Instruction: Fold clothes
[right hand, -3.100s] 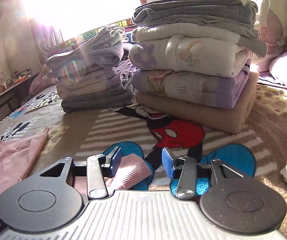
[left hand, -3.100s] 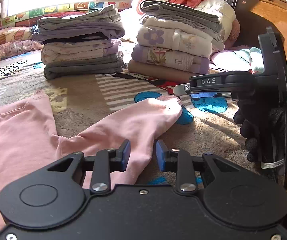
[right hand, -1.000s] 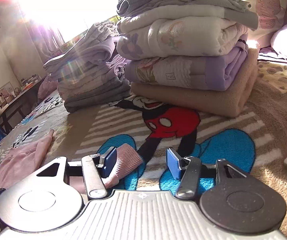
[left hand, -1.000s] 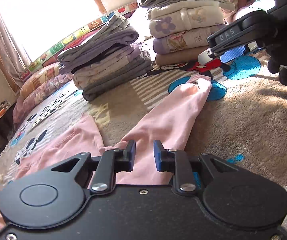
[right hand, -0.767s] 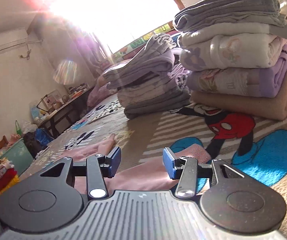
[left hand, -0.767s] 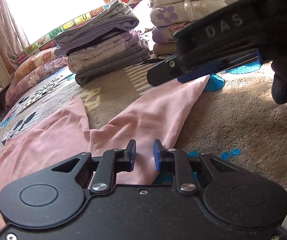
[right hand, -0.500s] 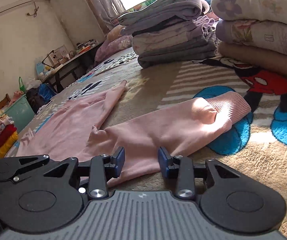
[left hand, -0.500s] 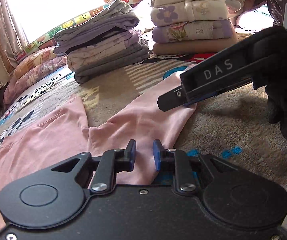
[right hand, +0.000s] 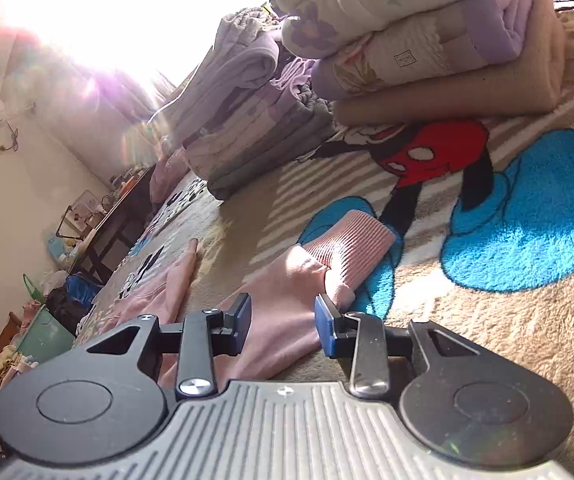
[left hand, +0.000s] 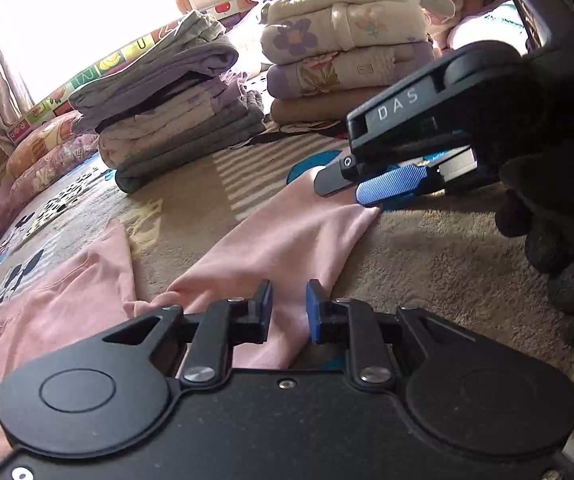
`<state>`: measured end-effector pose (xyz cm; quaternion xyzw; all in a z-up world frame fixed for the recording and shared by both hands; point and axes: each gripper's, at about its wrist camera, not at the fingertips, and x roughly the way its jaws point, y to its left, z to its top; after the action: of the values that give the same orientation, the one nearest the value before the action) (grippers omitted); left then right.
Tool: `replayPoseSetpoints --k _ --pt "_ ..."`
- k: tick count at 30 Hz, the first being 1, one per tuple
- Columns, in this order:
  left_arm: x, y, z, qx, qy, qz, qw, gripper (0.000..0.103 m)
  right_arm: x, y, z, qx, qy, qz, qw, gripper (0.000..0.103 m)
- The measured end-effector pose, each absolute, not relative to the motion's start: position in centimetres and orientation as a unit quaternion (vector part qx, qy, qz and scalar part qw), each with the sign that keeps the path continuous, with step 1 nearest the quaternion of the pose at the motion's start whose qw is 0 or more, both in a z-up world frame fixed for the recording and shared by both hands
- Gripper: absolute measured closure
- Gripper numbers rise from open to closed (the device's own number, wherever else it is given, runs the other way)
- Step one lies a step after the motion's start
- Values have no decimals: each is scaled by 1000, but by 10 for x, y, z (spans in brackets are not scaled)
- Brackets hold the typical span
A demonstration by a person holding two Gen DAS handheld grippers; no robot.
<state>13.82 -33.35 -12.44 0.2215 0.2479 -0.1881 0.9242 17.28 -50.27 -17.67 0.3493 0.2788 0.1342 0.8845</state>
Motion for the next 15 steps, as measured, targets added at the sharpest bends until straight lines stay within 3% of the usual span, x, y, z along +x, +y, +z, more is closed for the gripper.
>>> replayPoseSetpoints --k 3,5,11,15 --pt "140 -337 -114 209 240 -191 929 85 172 -504 -178 354 277 133 883 67" --pt "156 -341 -130 203 297 -200 911 85 173 -504 -179 358 276 134 882 67" --pt "160 -294 -106 81 239 -186 950 85 172 -510 -179 375 272 131 876 67" --pt "199 -290 -132 67 322 -183 926 84 170 -509 -176 366 272 123 882 67"
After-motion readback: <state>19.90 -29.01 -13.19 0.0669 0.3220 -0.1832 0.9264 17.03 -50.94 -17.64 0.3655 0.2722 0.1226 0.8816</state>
